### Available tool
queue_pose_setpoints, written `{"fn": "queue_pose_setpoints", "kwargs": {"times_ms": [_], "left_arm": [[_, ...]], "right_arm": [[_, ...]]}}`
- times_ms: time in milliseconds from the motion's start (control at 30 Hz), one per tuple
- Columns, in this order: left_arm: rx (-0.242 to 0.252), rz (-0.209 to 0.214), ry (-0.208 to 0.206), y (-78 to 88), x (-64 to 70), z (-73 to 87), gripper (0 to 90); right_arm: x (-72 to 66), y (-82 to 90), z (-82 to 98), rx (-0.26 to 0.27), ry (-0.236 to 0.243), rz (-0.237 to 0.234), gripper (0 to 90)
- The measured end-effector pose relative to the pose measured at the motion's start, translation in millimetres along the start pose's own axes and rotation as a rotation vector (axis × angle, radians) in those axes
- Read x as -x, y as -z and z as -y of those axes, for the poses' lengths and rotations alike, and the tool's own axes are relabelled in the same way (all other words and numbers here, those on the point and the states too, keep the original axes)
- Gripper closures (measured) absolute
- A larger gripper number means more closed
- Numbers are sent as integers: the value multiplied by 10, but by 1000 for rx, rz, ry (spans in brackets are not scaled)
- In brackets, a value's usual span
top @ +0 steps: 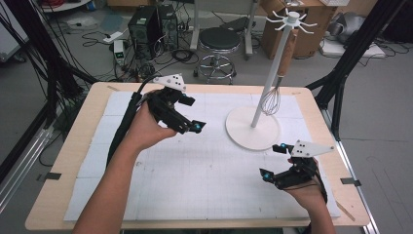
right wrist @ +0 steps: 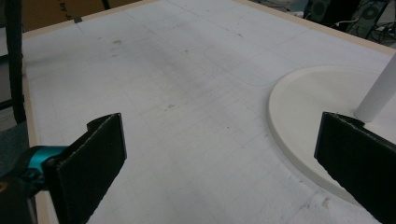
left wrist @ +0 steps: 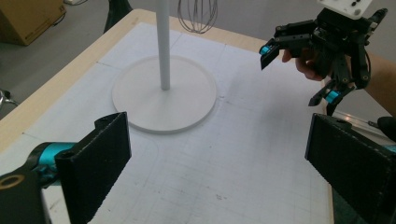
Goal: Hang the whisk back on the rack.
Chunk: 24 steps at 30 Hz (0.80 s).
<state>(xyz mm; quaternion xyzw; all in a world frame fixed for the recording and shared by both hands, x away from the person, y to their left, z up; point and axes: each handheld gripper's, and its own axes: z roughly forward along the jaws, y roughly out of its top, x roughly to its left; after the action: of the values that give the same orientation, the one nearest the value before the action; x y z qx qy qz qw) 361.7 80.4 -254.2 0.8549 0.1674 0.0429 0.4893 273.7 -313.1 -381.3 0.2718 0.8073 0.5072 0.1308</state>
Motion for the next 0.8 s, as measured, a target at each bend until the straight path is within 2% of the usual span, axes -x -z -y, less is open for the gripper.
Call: {"fn": "queue_pose_setpoints", "kwargs": {"times_ms": [233, 400, 500, 567, 667, 800], "left_arm": [[20, -2, 15, 80, -1, 178, 59], [-4, -3, 15, 126, 2, 303, 41], [20, 0, 36, 166, 7, 405, 24], [23, -1, 41, 187, 11, 505, 20], [25, -2, 43, 189, 19, 566, 19], [31, -22, 48, 210, 40, 677, 17]], "right_arm": [[-2, -6, 2, -2, 1, 2, 10], [-4, -10, 2, -2, 0, -1, 9], [-6, -17, 1, -8, 0, -1, 9], [-8, -23, 1, -10, 1, -2, 10], [-10, -25, 0, -11, 2, -2, 10], [-13, -26, -2, -8, 5, -3, 9]]}}
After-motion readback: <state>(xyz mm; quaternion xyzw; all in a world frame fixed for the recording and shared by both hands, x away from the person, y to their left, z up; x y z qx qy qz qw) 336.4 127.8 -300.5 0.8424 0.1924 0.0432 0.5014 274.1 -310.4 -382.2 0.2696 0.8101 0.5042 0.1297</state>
